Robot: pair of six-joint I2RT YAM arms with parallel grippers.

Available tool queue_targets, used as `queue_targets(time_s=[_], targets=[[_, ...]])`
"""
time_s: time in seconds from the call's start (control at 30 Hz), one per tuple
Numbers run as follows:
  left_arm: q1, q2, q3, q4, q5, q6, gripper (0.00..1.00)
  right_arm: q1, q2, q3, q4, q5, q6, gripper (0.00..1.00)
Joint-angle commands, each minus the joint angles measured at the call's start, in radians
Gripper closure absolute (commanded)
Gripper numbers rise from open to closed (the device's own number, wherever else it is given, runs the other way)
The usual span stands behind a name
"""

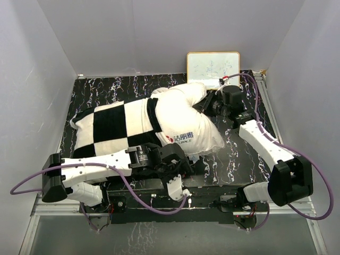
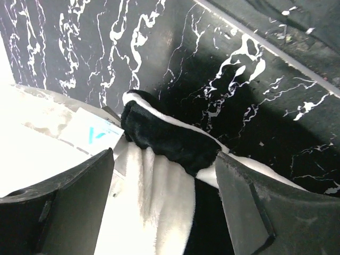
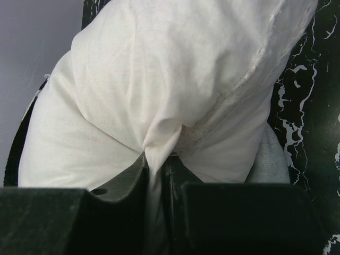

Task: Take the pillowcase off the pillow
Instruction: Remove the pillow from the pillowcase.

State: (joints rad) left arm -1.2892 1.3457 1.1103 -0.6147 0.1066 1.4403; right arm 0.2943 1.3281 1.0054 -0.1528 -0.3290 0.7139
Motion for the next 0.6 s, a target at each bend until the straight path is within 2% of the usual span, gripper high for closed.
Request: queue_targets(time_s=[0.0, 0.13, 0.27, 0.4, 0.47, 0.57], targets=[[-0.004, 0.037, 0.005, 0.020, -0.110, -0.064, 0.28, 0.042, 0.009, 0.101, 0.040, 0.028, -0.020, 0.92], [0.029, 0.089, 0.013, -0.018, -0.166, -0.135, 0.38, 0.030, -0.003, 0.116, 0.022, 0.072, -0.057, 0.92], [0.102, 0.112, 0.024, -0.041, -0.189, -0.203, 0.42, -0.013, -0.002, 0.137, 0.015, 0.045, -0.060, 0.92], [0.167, 0.129, 0.032, -0.061, -0.210, -0.258, 0.51, -0.042, 0.011, 0.157, 0.006, 0.031, -0.072, 0.92], [0.190, 0.115, 0.021, -0.065, -0.210, -0.267, 0.58, -0.057, 0.020, 0.163, 0.006, 0.022, -0.078, 0.92], [0.209, 0.091, 0.005, -0.088, -0.206, -0.278, 0.77, -0.090, 0.038, 0.174, 0.006, 0.015, -0.093, 0.92]])
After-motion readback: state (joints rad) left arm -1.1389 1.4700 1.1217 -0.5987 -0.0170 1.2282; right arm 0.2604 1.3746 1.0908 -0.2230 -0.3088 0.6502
